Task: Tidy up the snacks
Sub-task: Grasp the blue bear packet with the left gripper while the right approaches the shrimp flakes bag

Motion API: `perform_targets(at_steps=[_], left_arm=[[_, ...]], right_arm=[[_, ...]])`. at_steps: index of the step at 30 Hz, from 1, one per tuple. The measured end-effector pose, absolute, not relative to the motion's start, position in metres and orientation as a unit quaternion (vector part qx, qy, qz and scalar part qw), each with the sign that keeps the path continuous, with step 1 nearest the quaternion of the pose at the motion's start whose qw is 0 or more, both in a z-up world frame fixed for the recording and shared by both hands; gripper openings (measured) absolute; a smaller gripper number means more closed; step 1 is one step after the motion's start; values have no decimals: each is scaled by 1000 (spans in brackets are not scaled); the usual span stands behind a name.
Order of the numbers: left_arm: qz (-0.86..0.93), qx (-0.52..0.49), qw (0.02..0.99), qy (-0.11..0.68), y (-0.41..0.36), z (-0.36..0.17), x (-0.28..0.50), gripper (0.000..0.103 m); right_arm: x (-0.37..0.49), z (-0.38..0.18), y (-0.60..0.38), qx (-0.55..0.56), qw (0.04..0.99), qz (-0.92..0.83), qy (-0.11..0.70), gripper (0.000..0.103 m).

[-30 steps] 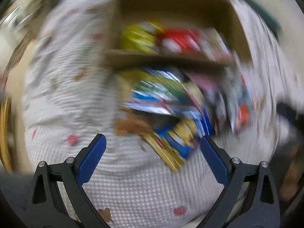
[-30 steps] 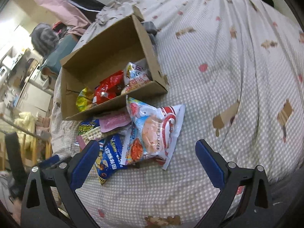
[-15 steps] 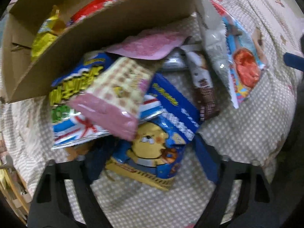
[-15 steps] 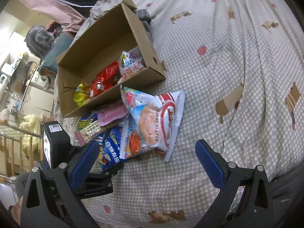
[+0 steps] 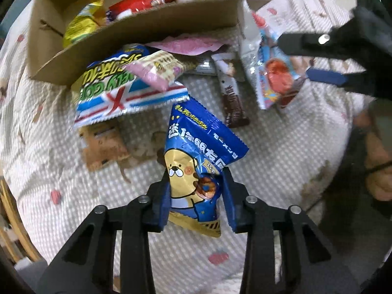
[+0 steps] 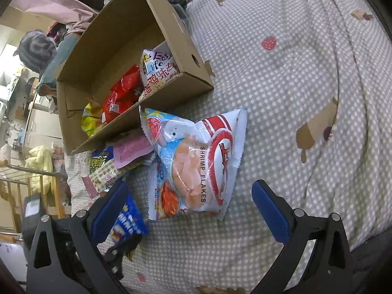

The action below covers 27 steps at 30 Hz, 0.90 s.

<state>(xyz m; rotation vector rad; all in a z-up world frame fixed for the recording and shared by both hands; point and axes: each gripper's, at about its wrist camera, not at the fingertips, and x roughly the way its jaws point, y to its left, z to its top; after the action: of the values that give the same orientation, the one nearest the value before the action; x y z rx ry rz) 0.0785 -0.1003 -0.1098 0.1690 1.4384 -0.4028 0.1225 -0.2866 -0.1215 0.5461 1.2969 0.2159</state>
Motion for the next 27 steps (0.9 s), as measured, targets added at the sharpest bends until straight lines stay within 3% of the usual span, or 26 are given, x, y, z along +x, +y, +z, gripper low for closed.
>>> perform_targets(at_steps=[13, 18, 27], left_arm=[[-121, -43, 805, 579, -24, -27, 55, 28], [-45, -78, 822, 562, 16, -31, 75, 28], [-38, -93, 815, 570, 16, -59, 85, 28]], right_arm=[[118, -119, -309, 306, 754, 81, 576, 103], [121, -128, -309, 335, 731, 85, 588, 103], [136, -149, -288, 312, 721, 79, 614, 103]])
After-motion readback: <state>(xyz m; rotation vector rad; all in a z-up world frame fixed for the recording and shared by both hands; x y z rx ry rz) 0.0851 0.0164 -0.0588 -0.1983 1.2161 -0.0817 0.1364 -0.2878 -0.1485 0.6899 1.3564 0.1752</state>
